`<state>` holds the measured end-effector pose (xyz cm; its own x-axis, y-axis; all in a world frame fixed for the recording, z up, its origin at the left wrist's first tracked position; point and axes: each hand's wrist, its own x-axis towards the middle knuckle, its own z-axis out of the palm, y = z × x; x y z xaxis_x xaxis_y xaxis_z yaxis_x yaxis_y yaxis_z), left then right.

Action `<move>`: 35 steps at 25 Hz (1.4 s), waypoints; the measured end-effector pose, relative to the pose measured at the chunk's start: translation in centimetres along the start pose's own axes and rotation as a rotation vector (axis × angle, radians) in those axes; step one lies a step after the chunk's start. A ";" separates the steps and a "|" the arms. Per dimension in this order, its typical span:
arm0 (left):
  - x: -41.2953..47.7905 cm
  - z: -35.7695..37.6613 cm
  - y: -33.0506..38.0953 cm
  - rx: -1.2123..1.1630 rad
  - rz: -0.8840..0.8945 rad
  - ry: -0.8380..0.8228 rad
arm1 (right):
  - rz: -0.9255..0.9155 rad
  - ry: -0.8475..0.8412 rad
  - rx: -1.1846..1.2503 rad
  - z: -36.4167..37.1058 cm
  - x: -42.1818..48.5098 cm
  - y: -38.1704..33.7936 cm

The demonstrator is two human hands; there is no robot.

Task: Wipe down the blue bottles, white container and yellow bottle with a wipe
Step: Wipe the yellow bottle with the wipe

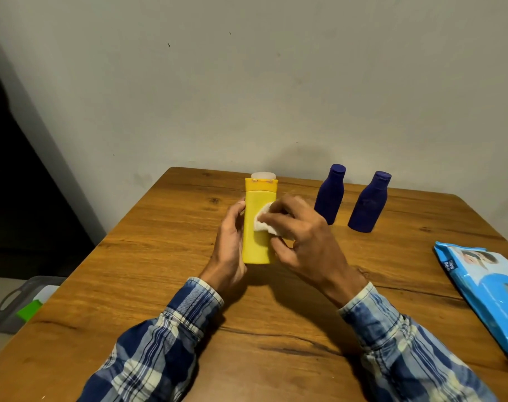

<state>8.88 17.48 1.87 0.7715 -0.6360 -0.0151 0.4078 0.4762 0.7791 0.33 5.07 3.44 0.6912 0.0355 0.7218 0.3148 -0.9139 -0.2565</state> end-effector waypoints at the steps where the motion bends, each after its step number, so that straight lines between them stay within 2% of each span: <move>1: 0.0 0.0 0.1 0.008 0.002 -0.005 | 0.024 0.039 0.018 -0.1 0.1 0.2; 4: -0.1 0.8 -0.2 0.042 -0.018 -0.050 | 0.195 0.269 0.063 -0.7 0.5 1.1; 6: -0.2 0.8 -0.2 0.053 -0.029 -0.042 | 0.181 0.233 0.065 -0.7 0.4 1.0; 9: -0.2 0.3 0.1 0.031 -0.021 0.003 | 0.055 0.049 0.062 -0.2 0.2 0.4; 10: -0.1 0.3 0.2 0.039 -0.021 0.007 | 0.052 0.054 0.064 -0.1 0.2 0.5; 13: 0.0 0.8 -0.3 0.116 -0.049 -0.013 | 0.184 0.225 0.044 -0.3 0.4 1.1; 14: -0.1 0.8 -0.5 0.127 -0.054 -0.012 | 0.200 0.224 0.026 -0.3 0.4 1.1; 18: -0.1 0.3 0.0 0.089 -0.044 0.016 | -0.029 -0.125 -0.062 0.3 -0.1 0.1; 19: -0.1 0.4 0.2 0.081 -0.065 0.005 | -0.052 -0.154 -0.059 0.4 -0.1 0.1; 20: -0.2 0.6 0.2 0.087 -0.091 -0.004 | -0.026 -0.115 -0.050 0.3 -0.1 0.3; 22: -0.3 1.1 -0.1 0.089 -0.124 -0.010 | 0.102 0.067 -0.037 0.2 0.1 0.7; 24: -0.3 1.0 -0.1 0.025 -0.125 -0.020 | 0.151 0.107 -0.046 0.5 0.1 0.4; 29: 0.1 -0.3 0.7 -0.157 -0.192 0.007 | -0.143 -0.290 0.031 1.4 -0.4 -1.3; 31: 0.0 -0.1 0.8 -0.214 -0.189 -0.011 | -0.103 -0.232 0.028 1.0 -0.2 -0.7; 33: -0.1 0.2 0.6 -0.270 -0.201 -0.074 | 0.062 -0.051 0.012 0.5 -0.1 -0.2; 35: 0.1 0.1 0.6 -0.300 -0.209 -0.088 | 0.110 -0.018 0.008 0.8 -0.1 -0.4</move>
<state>9.11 17.63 2.38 0.6171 -0.7817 -0.0902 0.6867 0.4790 0.5468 0.67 5.81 2.93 0.7335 -0.0571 0.6773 0.2417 -0.9094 -0.3385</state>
